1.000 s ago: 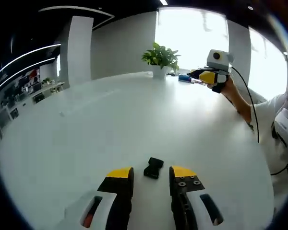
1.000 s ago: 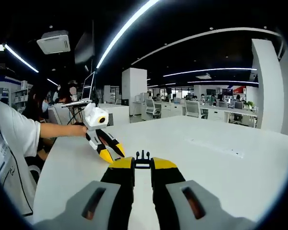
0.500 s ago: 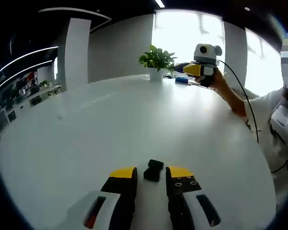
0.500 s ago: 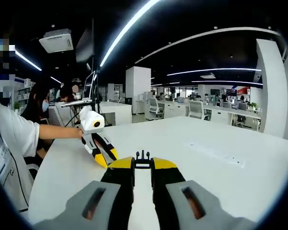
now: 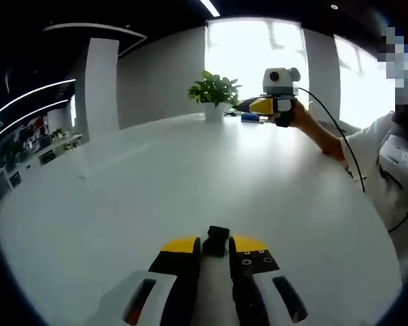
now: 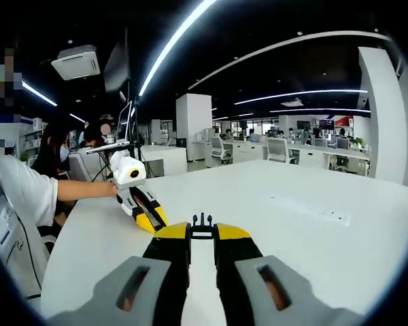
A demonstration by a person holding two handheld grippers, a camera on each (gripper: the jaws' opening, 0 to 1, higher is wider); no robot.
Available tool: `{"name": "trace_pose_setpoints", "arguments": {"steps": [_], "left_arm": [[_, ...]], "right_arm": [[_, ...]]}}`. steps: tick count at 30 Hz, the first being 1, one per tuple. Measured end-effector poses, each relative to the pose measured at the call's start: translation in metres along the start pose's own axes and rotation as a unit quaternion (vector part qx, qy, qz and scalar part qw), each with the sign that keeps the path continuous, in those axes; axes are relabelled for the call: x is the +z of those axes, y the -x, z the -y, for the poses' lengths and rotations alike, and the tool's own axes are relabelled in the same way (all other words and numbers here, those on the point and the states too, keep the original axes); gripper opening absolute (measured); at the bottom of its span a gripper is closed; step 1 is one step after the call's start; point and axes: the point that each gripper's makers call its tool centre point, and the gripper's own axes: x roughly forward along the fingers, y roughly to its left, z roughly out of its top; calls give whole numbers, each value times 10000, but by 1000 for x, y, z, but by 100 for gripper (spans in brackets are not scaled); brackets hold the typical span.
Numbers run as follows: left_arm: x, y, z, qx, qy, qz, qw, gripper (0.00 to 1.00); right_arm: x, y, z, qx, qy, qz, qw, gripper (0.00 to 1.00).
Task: Snap the two parts of the plastic buckle together until the buckle closes and remains connected.
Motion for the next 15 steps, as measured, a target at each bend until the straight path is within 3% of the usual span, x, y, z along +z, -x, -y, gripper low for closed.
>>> {"name": "trace_pose_setpoints", "arguments": {"steps": [15], "left_arm": [[3,-3,2,-153,131,163,9997,11]], "right_arm": [[-9,2,-7,130,-19,-32,9999,12]]}}
